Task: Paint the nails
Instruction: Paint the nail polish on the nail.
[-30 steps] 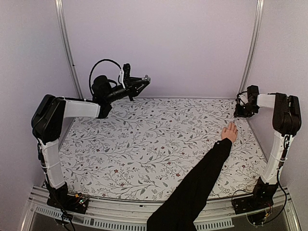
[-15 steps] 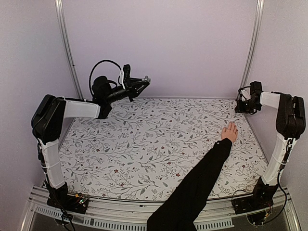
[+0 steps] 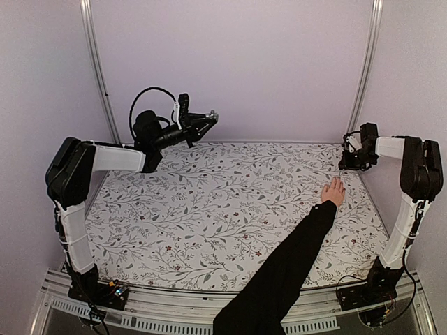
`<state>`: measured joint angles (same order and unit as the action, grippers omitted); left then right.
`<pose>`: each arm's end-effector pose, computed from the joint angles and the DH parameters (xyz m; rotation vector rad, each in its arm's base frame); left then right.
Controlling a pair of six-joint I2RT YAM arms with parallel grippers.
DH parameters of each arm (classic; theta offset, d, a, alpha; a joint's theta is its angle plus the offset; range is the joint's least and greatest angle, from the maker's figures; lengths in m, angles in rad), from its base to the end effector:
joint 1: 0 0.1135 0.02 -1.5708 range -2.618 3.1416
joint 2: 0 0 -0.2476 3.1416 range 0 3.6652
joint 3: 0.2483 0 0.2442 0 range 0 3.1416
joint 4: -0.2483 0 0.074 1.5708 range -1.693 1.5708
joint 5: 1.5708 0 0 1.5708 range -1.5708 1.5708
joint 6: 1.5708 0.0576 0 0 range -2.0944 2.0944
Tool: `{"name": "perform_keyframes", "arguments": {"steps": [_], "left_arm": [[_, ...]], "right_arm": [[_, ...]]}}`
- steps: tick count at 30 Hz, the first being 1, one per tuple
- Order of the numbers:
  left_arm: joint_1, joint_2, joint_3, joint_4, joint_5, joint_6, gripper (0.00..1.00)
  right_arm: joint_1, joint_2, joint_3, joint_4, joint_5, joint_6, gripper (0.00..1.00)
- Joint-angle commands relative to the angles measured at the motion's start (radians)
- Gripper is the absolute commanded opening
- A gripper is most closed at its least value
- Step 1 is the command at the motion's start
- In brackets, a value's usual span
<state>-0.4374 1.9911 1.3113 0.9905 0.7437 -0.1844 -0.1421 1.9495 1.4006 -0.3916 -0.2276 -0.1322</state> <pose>0.3944 -0.2275 0.2730 0.8186 1.1524 -0.9857 0.4191 -0.0468 0.1661 -0.0802 2.4834 0.1704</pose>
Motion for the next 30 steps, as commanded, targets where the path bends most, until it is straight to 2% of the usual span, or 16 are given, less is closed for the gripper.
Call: {"name": "perform_keyframes", "arguments": {"steps": [1,30], "left_arm": [[0.011,-0.022,-0.012,0.033,0.000,-0.004,0.00],[0.012,-0.018,-0.007,0.030,-0.004,-0.001,0.00]], "right_arm": [[0.007,0.012,-0.009,0.022,-0.011,-0.009,0.00],[0.009,0.043,-0.023,0.034,0.049,-0.003,0.00]]}}
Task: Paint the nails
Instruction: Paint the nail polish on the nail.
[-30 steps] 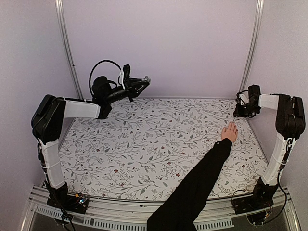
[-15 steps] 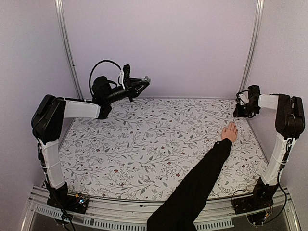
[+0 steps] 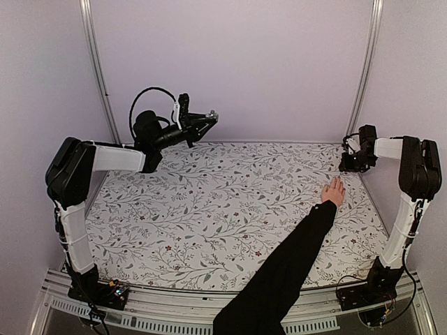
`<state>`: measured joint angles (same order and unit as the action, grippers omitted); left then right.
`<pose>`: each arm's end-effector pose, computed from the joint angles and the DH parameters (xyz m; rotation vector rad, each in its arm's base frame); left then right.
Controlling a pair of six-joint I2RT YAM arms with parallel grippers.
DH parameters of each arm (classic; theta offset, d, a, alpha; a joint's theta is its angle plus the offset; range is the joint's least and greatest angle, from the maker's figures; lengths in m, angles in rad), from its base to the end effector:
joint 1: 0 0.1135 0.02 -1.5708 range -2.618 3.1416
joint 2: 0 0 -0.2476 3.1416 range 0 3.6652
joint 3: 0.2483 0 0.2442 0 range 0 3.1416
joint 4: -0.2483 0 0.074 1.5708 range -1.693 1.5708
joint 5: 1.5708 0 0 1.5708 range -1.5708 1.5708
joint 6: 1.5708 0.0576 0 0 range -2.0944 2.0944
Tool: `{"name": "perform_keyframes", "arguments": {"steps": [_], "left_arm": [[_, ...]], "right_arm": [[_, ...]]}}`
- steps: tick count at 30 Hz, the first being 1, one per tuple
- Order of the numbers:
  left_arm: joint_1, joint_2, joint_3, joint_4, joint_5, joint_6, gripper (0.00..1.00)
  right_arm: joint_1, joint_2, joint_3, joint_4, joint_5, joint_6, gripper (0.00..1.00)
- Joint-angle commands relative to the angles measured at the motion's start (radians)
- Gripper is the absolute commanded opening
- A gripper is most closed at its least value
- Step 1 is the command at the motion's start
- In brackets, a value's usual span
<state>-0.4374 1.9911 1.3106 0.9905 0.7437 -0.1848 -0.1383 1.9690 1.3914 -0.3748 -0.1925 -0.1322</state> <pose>0.3944 -0.2275 0.2728 0.8183 1.1533 -0.9862 0.4202 -0.0474 0.1564 -0.0695 2.5016 0.1315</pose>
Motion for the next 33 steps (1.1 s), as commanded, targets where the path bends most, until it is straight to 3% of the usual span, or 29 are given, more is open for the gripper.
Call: {"name": "perform_keyframes", "arguments": {"steps": [1,33], "left_arm": [[0.010,-0.017,-0.007,0.030,-0.003,-0.002,0.00],[0.013,-0.017,-0.005,0.030,-0.004,0.002,0.00]], "right_arm": [[0.005,0.024,-0.014,0.018,0.014,-0.003,0.00],[0.008,0.049,0.012,0.019,0.027,-0.001,0.00]]}}
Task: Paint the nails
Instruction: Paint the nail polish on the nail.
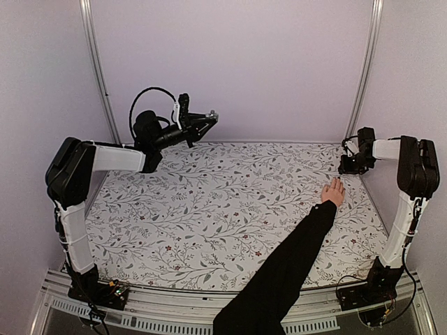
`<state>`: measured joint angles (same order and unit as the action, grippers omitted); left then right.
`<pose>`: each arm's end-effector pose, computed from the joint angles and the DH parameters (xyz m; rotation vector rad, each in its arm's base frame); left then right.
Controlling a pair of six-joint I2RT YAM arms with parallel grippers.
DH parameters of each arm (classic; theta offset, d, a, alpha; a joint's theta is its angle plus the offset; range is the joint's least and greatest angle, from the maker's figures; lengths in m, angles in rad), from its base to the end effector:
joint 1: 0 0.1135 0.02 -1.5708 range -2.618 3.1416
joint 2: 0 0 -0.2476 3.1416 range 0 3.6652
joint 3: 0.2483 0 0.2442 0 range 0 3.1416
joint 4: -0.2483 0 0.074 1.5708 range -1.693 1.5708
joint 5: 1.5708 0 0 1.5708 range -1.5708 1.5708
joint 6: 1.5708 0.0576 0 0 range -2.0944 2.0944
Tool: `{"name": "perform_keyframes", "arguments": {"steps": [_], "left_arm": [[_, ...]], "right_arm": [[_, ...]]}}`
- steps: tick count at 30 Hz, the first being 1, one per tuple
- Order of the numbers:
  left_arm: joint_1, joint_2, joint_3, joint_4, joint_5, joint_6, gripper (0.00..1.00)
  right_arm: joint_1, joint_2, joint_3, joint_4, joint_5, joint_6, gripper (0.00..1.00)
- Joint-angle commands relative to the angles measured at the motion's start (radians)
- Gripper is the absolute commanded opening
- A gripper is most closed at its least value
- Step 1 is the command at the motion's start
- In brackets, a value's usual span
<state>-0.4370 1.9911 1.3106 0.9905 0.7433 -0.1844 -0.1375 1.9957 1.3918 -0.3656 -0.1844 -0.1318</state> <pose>0.3945 -0.2273 0.2728 0.8179 1.1533 -0.9853 0.4223 -0.0478 0.1464 -0.0650 2.5198 0.1260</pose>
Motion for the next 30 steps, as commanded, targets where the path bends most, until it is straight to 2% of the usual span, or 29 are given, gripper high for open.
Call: {"name": "perform_keyframes", "arguments": {"steps": [1,30], "left_arm": [[0.013,-0.015,-0.005,0.030,-0.004,0.003,0.00],[0.018,0.005,0.019,0.029,-0.005,-0.003,0.00]], "right_arm": [[0.007,0.023,0.012,0.010,0.017,-0.002,0.00],[0.009,0.061,0.076,-0.009,0.010,0.003,0.00]]}}
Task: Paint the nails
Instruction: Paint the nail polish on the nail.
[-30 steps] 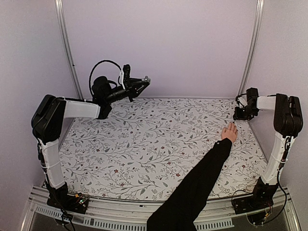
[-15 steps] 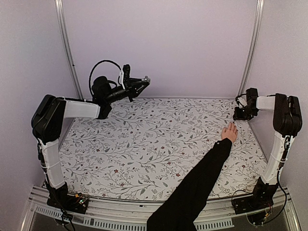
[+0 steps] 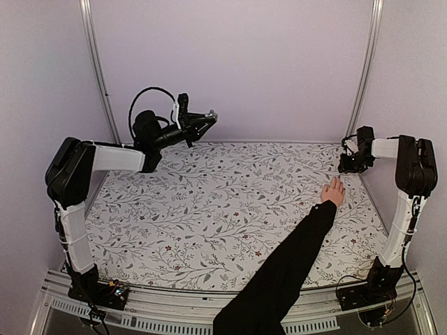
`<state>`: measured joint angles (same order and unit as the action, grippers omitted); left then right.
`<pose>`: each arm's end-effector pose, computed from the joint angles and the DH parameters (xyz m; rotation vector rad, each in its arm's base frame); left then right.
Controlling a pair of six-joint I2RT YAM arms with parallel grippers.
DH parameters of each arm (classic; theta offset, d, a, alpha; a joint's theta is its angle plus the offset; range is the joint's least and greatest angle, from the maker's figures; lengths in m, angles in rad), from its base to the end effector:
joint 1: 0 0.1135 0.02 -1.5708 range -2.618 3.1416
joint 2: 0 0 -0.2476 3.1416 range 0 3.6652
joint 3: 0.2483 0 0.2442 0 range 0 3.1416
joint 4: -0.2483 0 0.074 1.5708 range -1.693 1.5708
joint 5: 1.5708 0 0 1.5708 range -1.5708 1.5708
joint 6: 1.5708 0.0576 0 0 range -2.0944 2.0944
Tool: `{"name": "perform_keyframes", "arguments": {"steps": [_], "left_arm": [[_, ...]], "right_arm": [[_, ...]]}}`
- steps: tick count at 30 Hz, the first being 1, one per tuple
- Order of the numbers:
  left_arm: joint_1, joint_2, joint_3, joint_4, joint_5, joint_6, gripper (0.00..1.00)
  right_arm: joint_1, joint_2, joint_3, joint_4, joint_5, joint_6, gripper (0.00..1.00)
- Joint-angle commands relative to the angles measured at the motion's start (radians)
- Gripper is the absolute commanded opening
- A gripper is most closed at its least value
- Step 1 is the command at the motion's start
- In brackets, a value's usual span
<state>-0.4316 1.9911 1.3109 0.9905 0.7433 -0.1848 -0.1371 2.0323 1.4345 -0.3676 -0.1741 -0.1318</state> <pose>0.3957 -0.2252 0.2729 0.8142 1.1549 -0.9811 0.4314 -0.0494 0.1441 -0.0619 2.5176 0.1123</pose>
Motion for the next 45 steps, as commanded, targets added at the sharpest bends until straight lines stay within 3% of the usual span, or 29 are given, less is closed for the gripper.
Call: {"name": "perform_keyframes", "arguments": {"steps": [1,21,45], "left_arm": [[0.015,0.005,0.018,0.028,-0.005,-0.002,0.00],[0.017,-0.002,0.007,0.033,-0.006,-0.009,0.00],[0.014,-0.014,-0.009,0.038,-0.002,-0.007,0.00]], "right_arm": [[0.009,0.025,0.038,-0.010,-0.001,0.002,0.00],[0.008,-0.007,0.084,-0.034,0.003,-0.004,0.00],[0.028,-0.037,0.009,-0.030,-0.006,-0.012,0.00]]}}
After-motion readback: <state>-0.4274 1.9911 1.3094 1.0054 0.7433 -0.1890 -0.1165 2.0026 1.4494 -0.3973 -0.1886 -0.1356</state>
